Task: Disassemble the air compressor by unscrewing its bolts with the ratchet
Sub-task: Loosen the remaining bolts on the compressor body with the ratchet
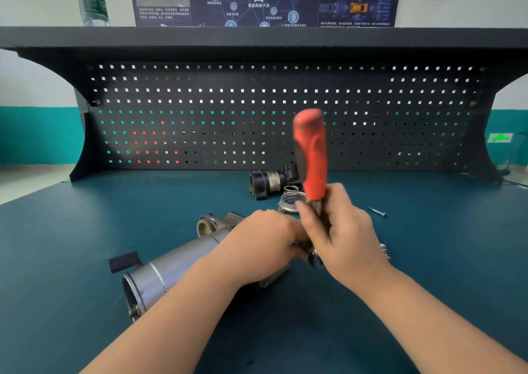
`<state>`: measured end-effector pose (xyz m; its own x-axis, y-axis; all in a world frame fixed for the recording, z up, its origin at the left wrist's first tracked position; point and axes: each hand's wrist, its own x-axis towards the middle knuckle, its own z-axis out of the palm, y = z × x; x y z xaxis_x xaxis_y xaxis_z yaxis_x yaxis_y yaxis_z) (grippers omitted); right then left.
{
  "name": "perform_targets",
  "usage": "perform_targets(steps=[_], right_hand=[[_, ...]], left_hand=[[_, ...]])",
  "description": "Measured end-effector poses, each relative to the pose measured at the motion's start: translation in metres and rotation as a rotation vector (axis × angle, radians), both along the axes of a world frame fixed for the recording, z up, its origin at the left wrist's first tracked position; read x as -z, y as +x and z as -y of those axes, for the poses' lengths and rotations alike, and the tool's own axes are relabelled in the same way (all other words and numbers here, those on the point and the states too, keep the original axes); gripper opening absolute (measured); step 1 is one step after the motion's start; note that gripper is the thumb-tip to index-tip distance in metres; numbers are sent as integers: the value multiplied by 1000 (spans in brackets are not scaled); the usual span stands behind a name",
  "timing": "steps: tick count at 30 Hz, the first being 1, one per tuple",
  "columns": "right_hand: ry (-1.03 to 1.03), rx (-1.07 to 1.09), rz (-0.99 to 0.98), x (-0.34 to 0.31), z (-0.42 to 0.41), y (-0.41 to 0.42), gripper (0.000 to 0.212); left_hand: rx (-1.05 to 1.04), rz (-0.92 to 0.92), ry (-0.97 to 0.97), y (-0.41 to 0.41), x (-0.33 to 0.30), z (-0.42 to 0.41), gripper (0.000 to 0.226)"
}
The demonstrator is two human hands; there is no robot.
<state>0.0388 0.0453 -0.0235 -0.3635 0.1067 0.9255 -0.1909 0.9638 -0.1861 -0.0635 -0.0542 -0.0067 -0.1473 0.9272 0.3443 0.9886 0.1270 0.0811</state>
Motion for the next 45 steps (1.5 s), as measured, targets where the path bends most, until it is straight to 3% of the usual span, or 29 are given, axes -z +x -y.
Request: perform_targets(steps=[5, 8, 10, 12, 15, 19, 21, 22, 24, 27, 29, 31, 33, 37, 39, 42, 43, 45], right_hand=[[-911, 52, -74, 3, -20, -8, 19], [-1599, -202, -113, 12, -30, -15, 15], [-1698, -259, -84, 15, -31, -17, 13], [-1483, -163, -66, 14, -31, -17, 14], [-921, -1, -69, 4, -23, -12, 20], [-281, -53, 36, 0, -8, 1, 18], [-61, -12, 73, 1, -5, 2, 18], [-78, 4, 64, 1, -4, 1, 20], [-331, 10, 13, -1, -5, -4, 21], [-916, 133, 5, 0, -20, -10, 20], [-1410, 43, 28, 4, -30, -11, 23], [-1679, -79, 29, 9, -33, -13, 25], [-1587, -54, 30, 12, -32, -16, 23], [-847, 57, -28, 0, -17, -9, 23], [-550, -30, 12, -4, -8, -2, 23], [-111, 94, 81, -3, 1, 1, 16], [-55, 152, 67, -3, 3, 0, 13], [-181, 163, 22, -1, 6, -3, 18]], left_hand=[[-17, -53, -14, -1, 2, -4, 24], [-35, -7, 6, -2, 2, -5, 27], [-37, -2, -21, -2, 2, -5, 29], [-18, 22, -49, -3, 2, -4, 33], [6, -14, -76, -3, 2, -2, 33], [-35, -38, -45, -1, 4, -3, 21], [-62, -43, -28, 0, 5, -4, 17], [-66, -44, -20, 0, 6, -4, 16], [-62, -31, -1, 0, 6, -3, 19], [-70, -3, 14, 0, 6, -5, 27], [-82, 21, 23, -2, 6, -6, 29], [-88, 23, 22, -3, 7, -6, 29], [-77, 15, 10, -4, 6, -6, 30], [-2, -3, -46, -4, 2, -3, 32], [-19, 10, -55, -4, 3, -3, 28], [-58, 22, -11, -2, 4, -4, 18], [-66, 17, -2, 0, 5, -4, 15], [-80, 1, 3, 1, 5, -4, 16]])
